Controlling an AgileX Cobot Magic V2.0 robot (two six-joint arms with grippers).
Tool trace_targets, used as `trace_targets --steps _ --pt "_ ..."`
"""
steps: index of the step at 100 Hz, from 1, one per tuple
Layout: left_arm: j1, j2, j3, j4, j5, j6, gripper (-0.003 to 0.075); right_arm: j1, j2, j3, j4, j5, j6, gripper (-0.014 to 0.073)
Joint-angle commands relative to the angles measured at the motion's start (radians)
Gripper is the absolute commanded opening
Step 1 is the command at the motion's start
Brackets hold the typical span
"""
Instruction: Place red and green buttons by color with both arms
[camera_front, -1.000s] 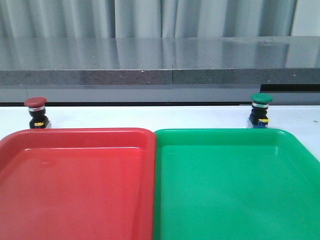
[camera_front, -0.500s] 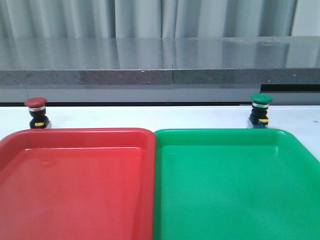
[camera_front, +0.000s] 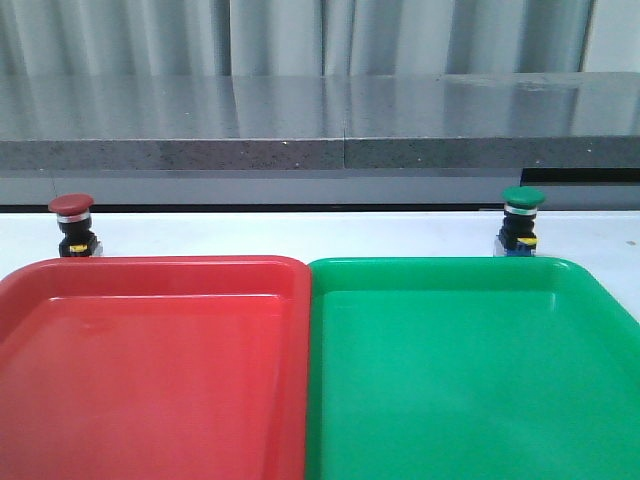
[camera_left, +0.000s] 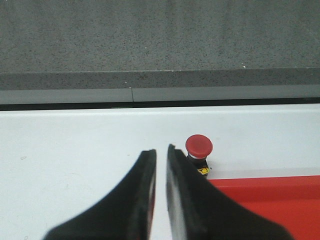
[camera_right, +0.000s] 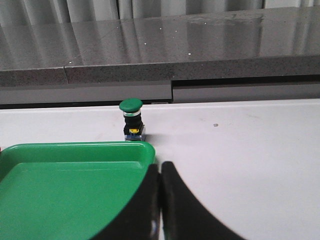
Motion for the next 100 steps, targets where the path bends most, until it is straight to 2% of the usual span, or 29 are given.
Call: trace_targets --steps 1,10,15,18,35,48,71,100 --pt "-0.019 0.04 -0.067 -0.007 -0.069 -0.01 0.0342 -0.004 -0.017 -0.019 -0.01 -0.072 -0.004 -0.0064" --pt "-0.039 0.079 -0.083 -0.007 -0.103 -0.01 0.0589 -0.004 -0.017 -0.019 -0.01 -0.072 -0.004 -0.0064" --pt "-0.05 0.104 -0.091 -0.007 -0.12 -0.01 0.0674 -0.004 -0.017 -0.019 -0.01 -0.072 -0.004 -0.0064" --pt "-0.056 0.123 -0.097 -0.007 -0.125 -0.01 0.07 -0.004 -0.017 -0.019 -0.01 -0.072 -0.004 -0.0064" --pt "-0.086 0.232 -0.146 -0.016 -0.121 -0.014 0.0638 -0.004 -0.017 -0.019 -0.01 -0.072 -0.004 -0.0064" --pt "-0.092 0.32 -0.204 -0.109 -0.085 -0.014 0.0586 -0.004 -0.017 -0.019 -0.01 -0.072 -0.004 -0.0064" --pt "-0.092 0.494 -0.36 -0.128 0.056 -0.014 0.0582 -0.004 -0.017 -0.019 -0.01 -0.072 -0.004 -0.0064" --pt "-0.092 0.682 -0.504 -0.128 0.155 -0.014 0.0582 -0.004 -0.017 -0.019 -0.01 -0.072 -0.004 -0.0064"
